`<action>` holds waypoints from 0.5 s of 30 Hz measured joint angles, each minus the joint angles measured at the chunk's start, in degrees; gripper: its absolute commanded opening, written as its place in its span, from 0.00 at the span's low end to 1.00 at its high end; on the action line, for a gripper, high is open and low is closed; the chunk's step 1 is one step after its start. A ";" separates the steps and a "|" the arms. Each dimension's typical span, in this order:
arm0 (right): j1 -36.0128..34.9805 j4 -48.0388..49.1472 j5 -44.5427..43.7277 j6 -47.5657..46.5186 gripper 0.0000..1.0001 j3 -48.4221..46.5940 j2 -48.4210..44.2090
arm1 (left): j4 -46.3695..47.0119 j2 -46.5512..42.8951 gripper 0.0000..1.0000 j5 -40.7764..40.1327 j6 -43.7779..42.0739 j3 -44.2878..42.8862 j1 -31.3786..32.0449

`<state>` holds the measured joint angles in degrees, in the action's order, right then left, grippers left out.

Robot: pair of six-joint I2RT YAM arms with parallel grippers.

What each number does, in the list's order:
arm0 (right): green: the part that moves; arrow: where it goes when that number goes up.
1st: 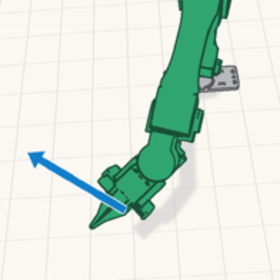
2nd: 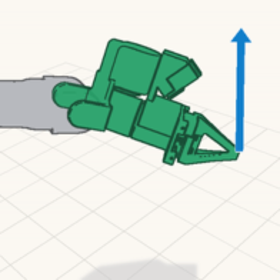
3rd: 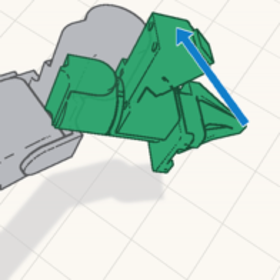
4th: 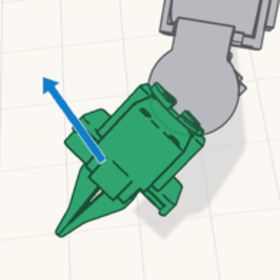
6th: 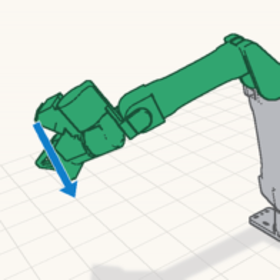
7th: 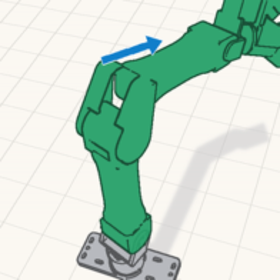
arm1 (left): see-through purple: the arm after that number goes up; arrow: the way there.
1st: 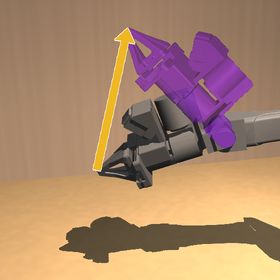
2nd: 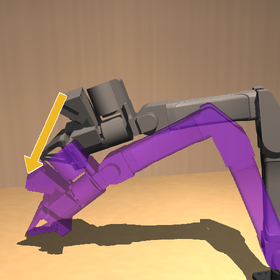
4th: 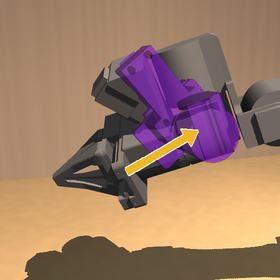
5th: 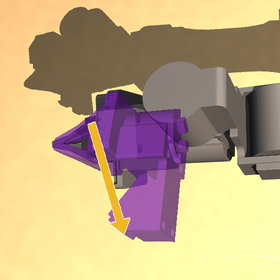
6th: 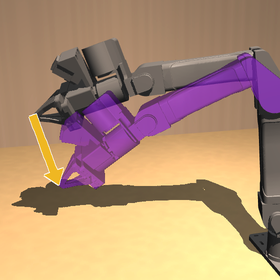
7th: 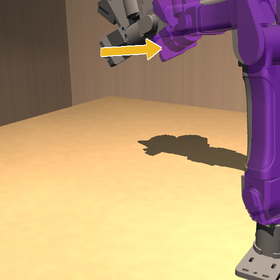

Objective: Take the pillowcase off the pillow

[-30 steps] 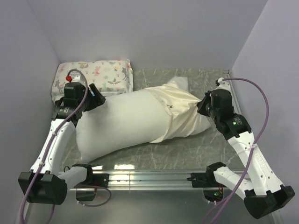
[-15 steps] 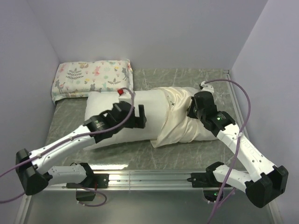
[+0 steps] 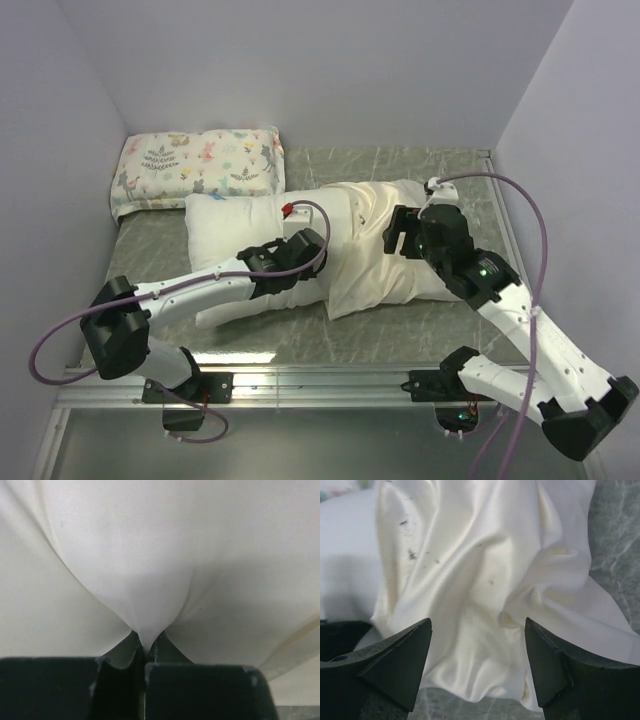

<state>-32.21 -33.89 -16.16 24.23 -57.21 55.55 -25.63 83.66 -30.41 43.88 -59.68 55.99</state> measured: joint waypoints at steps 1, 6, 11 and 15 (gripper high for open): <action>-0.55 -0.26 0.00 0.00 0.82 -0.48 -1.75 | 0.33 -0.31 0.00 0.28 0.11 0.02 -0.57; -9.27 -0.28 -1.55 1.18 0.83 0.09 -5.25 | 0.85 -1.25 0.00 0.72 0.35 0.04 -2.03; -18.10 0.22 -4.90 4.46 0.85 6.21 -3.08 | 1.38 -3.02 0.00 2.71 0.11 0.74 -2.64; -20.96 -1.03 -9.55 6.56 0.76 8.37 4.79 | 1.01 -5.92 0.00 3.69 -0.31 0.96 -2.99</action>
<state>-53.17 -34.92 -25.71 30.79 -48.84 60.34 -24.62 77.73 -26.72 43.57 -58.72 52.99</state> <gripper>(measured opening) 0.842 0.036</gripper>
